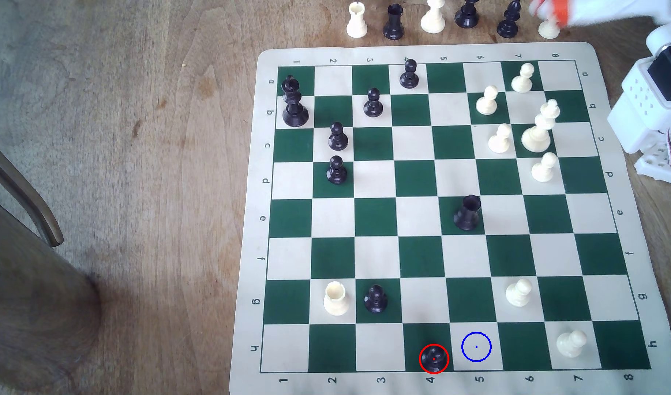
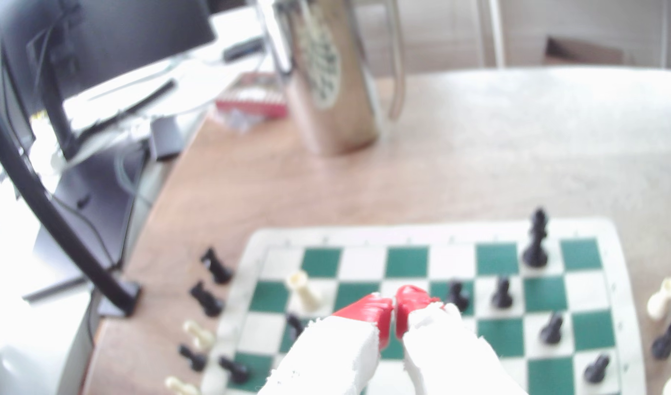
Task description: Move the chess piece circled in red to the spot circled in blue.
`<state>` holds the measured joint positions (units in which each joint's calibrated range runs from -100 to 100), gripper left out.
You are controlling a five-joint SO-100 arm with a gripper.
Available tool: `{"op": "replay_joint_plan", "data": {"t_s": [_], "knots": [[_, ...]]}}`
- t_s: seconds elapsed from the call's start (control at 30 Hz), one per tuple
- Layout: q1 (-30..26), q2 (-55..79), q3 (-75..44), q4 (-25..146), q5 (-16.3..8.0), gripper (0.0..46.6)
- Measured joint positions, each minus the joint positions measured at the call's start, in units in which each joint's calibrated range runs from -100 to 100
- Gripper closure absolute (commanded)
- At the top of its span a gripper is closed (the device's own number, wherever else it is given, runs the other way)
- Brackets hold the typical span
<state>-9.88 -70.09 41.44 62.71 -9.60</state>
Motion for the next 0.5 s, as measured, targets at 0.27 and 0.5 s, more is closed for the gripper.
{"op": "replay_joint_plan", "data": {"t_s": [0.27, 0.5], "knots": [[-7.96, 25.14, -9.94, 0.24, -7.37, 46.4], [-10.69, 48.09, -25.76, 0.8, -12.31, 46.4]]}}
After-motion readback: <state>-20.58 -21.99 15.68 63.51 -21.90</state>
